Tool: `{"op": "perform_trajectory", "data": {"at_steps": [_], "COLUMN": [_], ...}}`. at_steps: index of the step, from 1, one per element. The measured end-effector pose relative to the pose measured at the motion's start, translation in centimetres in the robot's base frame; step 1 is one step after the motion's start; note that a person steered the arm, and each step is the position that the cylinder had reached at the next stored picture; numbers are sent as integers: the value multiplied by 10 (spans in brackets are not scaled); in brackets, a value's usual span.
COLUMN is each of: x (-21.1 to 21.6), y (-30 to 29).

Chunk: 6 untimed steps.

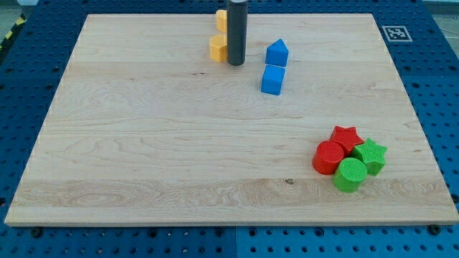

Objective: Move the arm left to the blue triangle

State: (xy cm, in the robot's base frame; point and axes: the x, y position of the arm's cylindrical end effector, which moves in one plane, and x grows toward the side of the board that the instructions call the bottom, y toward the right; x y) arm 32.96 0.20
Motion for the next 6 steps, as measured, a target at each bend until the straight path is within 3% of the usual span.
{"op": "perform_trajectory", "data": {"at_steps": [2,4,6], "x": [-34,-30,-52], "y": [-22,-53,-57]}}
